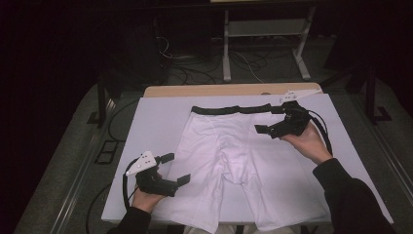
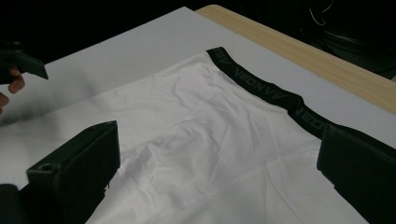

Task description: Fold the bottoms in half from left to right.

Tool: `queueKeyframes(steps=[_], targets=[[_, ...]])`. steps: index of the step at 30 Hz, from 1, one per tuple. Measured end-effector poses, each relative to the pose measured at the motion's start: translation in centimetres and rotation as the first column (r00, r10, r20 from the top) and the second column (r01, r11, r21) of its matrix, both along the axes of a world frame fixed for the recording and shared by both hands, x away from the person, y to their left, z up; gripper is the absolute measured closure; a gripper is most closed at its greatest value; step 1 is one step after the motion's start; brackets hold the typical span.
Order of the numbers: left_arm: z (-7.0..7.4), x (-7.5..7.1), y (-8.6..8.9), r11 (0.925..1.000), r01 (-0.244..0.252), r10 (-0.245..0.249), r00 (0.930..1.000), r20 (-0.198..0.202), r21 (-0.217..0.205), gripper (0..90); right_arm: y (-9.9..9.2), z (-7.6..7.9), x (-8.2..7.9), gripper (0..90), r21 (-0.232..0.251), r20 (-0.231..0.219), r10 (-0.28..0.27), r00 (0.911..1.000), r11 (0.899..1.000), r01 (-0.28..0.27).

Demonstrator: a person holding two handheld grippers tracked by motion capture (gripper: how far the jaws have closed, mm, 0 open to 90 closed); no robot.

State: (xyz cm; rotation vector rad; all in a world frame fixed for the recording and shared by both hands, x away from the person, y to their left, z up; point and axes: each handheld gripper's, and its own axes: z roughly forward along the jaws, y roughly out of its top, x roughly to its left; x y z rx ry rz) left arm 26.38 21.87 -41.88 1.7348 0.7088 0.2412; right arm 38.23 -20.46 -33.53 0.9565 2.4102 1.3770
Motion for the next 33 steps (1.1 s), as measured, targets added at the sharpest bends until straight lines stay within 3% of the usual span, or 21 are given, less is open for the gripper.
queueKeyframes(steps=[33], targets=[[0.0,0.0,0.1,1.0000,-0.007,0.007,1.0000,0.002,-0.005,0.0,5.1,-0.2,3.7,0.0,-0.036,-0.023,0.036,0.9991,0.999,-0.037]])
